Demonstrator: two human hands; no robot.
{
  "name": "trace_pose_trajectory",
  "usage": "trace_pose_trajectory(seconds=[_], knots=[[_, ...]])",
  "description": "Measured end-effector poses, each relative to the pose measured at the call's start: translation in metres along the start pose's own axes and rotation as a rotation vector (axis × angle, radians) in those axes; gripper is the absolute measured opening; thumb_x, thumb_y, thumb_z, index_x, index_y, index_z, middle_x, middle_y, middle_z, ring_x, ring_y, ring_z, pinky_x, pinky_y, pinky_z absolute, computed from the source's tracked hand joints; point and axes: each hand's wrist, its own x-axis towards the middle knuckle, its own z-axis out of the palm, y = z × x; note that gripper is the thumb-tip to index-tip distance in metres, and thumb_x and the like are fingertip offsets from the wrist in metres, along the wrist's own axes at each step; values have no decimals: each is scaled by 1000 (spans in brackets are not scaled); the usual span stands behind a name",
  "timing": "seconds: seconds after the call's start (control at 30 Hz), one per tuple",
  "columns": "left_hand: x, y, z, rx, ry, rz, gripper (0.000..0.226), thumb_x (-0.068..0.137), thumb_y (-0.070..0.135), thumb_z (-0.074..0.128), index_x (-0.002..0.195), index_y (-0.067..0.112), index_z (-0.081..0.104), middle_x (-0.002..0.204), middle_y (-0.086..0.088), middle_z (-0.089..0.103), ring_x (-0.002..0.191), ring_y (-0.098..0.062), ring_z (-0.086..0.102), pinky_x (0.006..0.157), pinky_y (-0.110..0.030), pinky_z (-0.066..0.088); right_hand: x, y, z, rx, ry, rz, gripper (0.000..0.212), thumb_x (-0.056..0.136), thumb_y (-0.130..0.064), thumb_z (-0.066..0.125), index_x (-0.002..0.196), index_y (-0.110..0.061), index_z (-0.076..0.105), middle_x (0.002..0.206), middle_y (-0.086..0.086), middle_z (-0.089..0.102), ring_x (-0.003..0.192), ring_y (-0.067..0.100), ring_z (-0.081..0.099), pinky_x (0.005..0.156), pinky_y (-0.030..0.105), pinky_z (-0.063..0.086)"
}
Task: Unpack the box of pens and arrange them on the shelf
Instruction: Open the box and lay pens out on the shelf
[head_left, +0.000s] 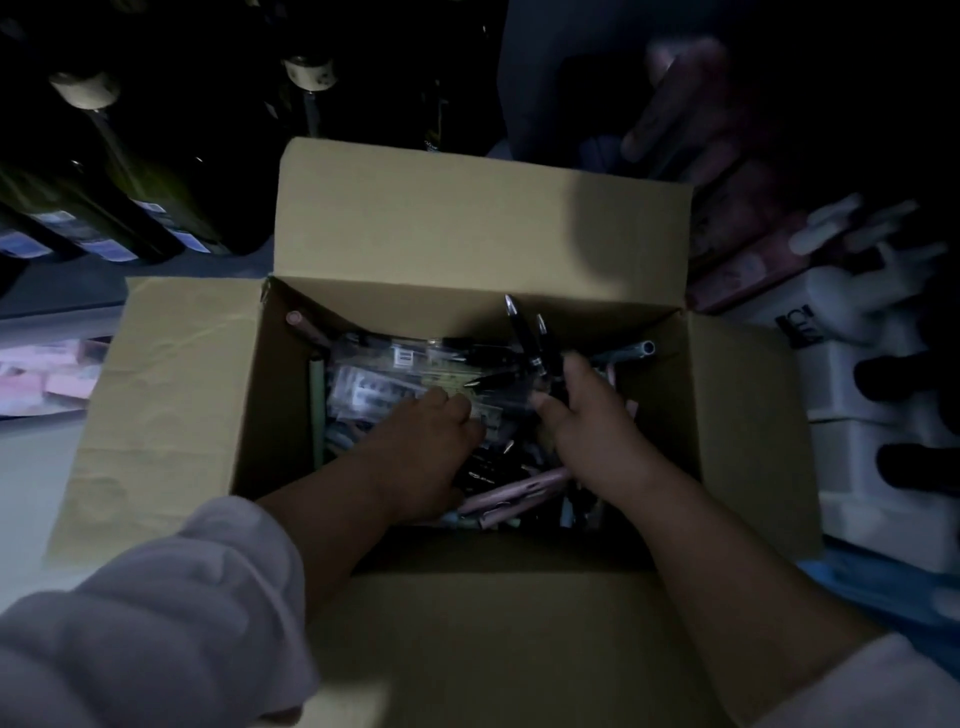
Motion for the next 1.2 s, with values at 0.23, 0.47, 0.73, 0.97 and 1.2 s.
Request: trace_pose_trajectory(seconds=[0.23,0.47,0.73,0.97,1.2], knots=[[3,10,5,-8,-106,-63,53,84,38,63,126,9,47,125,-14,51,114,-30,49,87,-35,42,-7,6,-2,3,106,-19,27,78,-51,43,105,-49,44,122,-10,58,134,24,38,111,57,25],[-7,4,-7,-109,-152,-110,27,94,21,50,116,8,54,117,-13,58,102,-27,57,74,-29,39,-26,-13,-17,105,110,-67,21,95,-13,52,114,-21,50,112,7,59,107,19,55,89,28,43],[-34,-3,-55,-494,-117,-281,12,99,20,44,96,8,43,71,0,45,57,-10,41,44,-22,24,-49,-52,-36,162,194,-97,13,96,-16,52,92,-28,48,82,-10,54,73,3,49,61,18,38],[-74,21,-126,-1034,144,-347,10,96,29,52,99,20,49,76,0,54,67,-13,53,54,-25,39,-79,-107,-63,491,353,-39,19,92,-9,54,85,-26,50,88,-1,57,90,20,57,92,39,45],[-120,67,-197,-1369,131,-294,29,98,30,50,124,18,47,110,-1,64,97,-16,63,83,-34,53,-143,-159,-106,940,440,-38,17,96,-2,49,85,-14,51,75,1,57,72,14,57,78,31,49]])
